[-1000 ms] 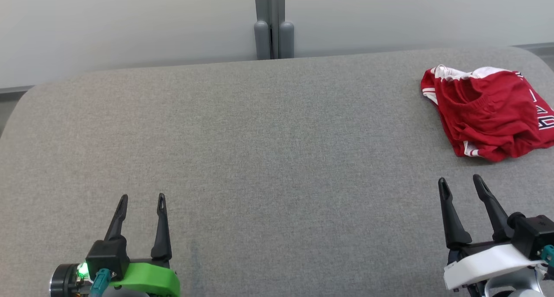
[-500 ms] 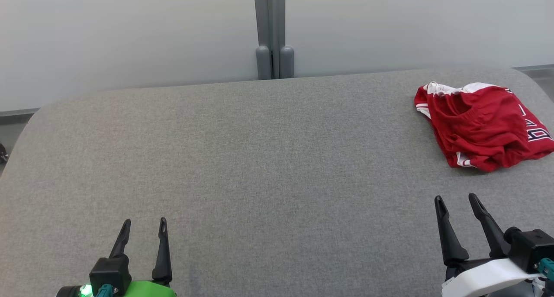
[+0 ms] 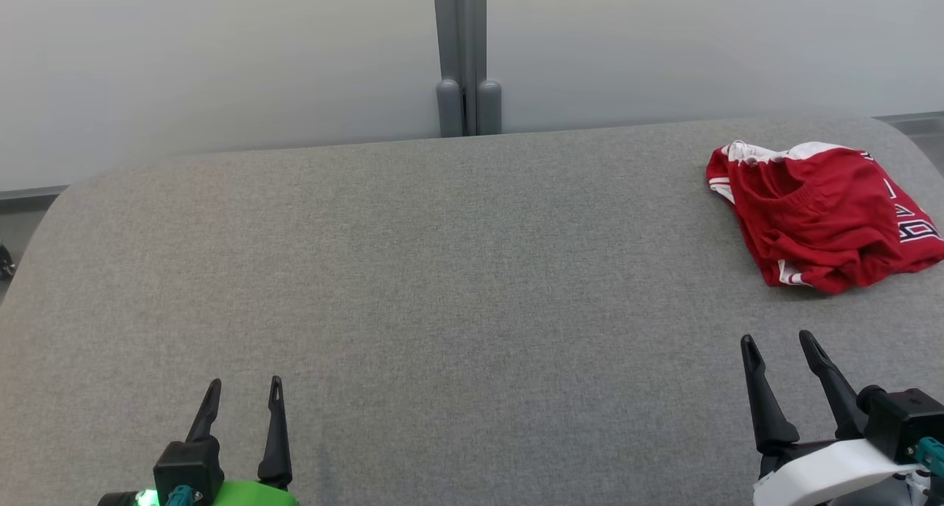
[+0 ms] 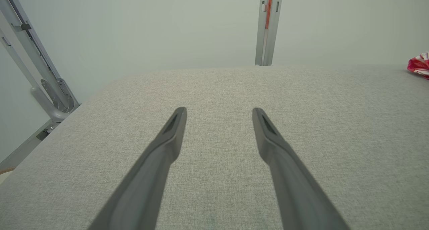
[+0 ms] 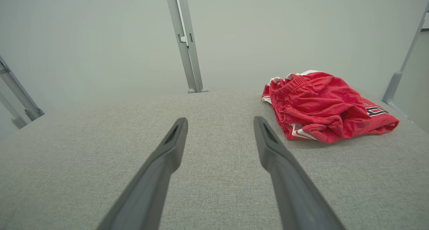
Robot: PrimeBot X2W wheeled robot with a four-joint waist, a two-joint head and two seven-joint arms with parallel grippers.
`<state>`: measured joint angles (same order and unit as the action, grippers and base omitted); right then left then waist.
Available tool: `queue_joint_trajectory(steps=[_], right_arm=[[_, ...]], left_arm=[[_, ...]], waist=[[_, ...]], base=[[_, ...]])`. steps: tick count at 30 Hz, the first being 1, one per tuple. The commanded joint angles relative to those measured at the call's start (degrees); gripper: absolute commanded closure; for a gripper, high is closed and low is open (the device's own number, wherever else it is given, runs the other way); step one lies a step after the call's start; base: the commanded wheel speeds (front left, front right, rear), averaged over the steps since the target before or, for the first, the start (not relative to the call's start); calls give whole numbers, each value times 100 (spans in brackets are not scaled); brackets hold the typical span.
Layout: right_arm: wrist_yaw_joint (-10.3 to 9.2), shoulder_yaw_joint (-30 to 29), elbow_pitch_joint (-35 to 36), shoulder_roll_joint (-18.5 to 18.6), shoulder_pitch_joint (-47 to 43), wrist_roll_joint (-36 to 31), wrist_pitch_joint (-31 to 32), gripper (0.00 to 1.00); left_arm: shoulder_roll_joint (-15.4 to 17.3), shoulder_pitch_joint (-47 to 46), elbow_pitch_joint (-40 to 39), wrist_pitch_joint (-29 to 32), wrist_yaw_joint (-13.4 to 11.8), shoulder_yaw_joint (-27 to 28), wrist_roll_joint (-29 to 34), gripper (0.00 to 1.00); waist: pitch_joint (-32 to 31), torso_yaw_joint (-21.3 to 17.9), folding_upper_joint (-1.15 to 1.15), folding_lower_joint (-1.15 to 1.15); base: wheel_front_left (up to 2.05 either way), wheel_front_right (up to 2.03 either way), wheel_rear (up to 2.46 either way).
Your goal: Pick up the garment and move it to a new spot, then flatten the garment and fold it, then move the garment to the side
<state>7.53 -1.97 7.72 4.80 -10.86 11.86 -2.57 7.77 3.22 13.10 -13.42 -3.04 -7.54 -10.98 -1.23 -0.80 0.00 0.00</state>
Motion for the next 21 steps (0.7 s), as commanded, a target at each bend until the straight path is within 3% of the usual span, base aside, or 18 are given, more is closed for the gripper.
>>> queue_joint_trajectory(steps=[1, 19, 20, 21], right_arm=[[-11, -14, 28, 1, -55, -62, 13, 0], [-11, -25, 67, -7, -48, -13, 121, 0], [1, -16, 7, -7, -7, -37, 118, 100], [1, -11, -43, -16, -9, -36, 120, 100]], left_arm=[[40, 0, 9, -11, -45, -5, -28, 0], [67, -116, 12, -86, -160, -44, -53, 0], [21, -29, 30, -59, -103, -30, -25, 100], [9, -13, 73, -52, -103, -34, -25, 100]], waist=[[5, 6, 0, 0], [28, 20, 0, 0], [28, 19, 0, 0], [28, 19, 0, 0]], base=[[0, 0, 0], [0, 0, 0], [0, 0, 0], [0, 0, 0]])
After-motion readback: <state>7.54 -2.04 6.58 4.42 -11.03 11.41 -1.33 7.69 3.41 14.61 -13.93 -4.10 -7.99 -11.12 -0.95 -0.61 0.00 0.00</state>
